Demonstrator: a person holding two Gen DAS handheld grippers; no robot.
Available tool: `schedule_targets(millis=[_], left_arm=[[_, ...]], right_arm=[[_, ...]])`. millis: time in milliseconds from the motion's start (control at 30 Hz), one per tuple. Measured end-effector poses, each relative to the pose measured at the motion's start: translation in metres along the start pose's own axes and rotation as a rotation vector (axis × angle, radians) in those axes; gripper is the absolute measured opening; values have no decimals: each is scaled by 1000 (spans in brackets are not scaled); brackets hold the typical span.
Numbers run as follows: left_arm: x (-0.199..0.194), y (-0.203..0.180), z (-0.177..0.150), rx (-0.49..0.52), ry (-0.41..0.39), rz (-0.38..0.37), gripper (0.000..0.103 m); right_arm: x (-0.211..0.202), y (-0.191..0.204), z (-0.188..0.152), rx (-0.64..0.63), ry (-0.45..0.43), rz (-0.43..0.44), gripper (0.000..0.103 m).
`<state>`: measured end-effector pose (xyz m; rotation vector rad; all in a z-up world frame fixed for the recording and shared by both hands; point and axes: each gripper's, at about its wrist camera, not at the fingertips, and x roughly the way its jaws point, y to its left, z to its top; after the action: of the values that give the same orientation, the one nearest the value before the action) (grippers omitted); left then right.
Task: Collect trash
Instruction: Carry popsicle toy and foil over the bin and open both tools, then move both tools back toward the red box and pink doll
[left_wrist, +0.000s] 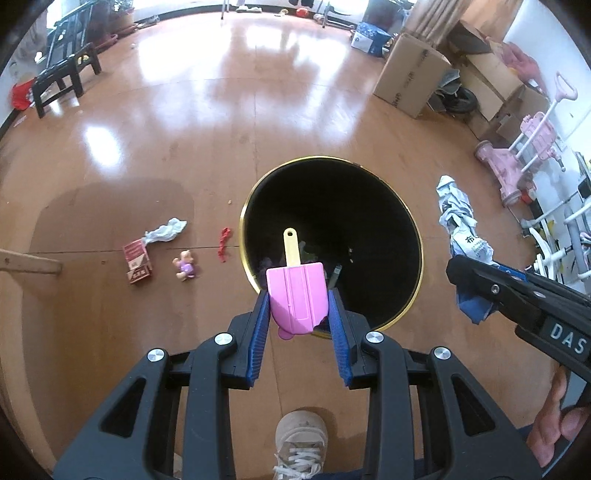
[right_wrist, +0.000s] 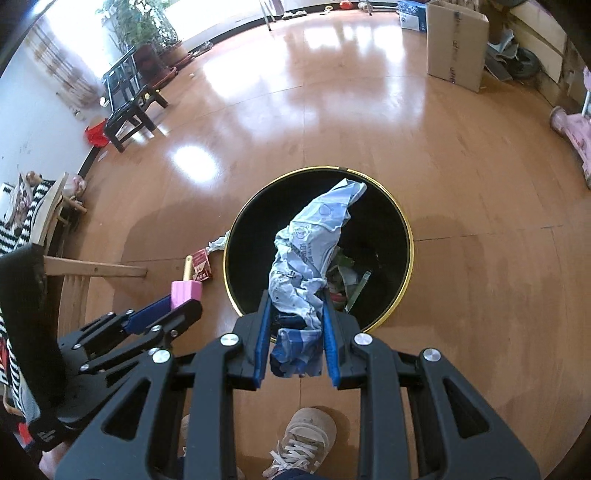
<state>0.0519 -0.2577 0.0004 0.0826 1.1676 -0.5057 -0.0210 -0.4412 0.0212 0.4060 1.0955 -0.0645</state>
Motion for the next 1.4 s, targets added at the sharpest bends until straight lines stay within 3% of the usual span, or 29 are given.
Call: schedule_targets(millis=[500,533,600,900,1000,1300,1400], left_arm=[[22,-1,13,-3,-2,-10,31],[21,-1,14,-1,-8,-13,39],[20,0,14,-1,-29,-18,54],[9,25,4,-24,-72,28,85],[0,57,-11,-47,-93,99,88],[-15,224,-93,-306,-37,307,88],[-17,271,-120,-417,-22,318,88]], right_arm=[[9,-10,16,29,-8,20,28],[10,-12,18,41,-13,20,32],[9,-16,19,65,-24,22,66],[8,0,20,37,-33,39,68],[14,19,18,-6,-15,59,69],[67,155,-34,-316,95,125,70],[86,189,-54,-389,122,112,70]])
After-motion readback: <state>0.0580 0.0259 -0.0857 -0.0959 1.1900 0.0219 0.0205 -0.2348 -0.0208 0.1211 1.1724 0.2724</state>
